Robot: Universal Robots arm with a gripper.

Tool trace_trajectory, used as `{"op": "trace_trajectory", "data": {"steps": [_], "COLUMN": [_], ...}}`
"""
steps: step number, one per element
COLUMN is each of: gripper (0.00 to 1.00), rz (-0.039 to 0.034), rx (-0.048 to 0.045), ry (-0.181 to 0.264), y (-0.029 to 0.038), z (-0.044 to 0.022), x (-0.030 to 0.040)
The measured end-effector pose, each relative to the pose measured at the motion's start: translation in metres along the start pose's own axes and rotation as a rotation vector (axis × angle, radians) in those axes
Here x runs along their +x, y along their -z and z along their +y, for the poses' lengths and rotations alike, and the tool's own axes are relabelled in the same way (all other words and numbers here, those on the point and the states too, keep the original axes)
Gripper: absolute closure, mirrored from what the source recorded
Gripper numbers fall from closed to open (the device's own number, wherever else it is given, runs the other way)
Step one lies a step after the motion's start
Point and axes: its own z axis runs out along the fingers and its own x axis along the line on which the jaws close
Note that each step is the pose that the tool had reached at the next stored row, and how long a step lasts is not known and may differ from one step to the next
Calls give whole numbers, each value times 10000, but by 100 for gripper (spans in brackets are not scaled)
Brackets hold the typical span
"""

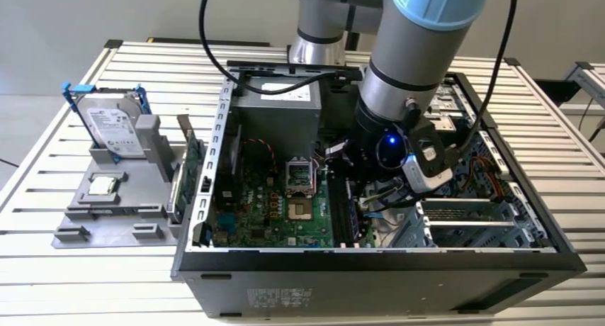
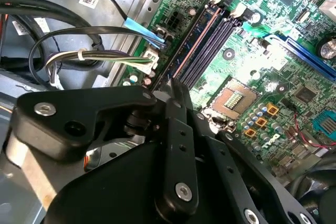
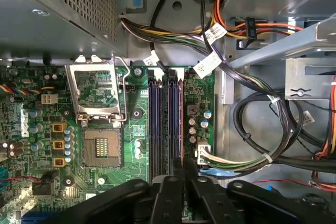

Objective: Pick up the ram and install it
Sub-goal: 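Press down the ram until it locks into place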

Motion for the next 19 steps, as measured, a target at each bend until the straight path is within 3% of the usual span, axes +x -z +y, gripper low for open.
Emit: {"op": "trace_trajectory", "data": {"steps": [15, 19], "gripper": [100, 100], "rz": [0, 1], "rx": [0, 5], "ry": [17, 236], "y": [6, 6], "z": [0, 0], "x": [0, 0]}}
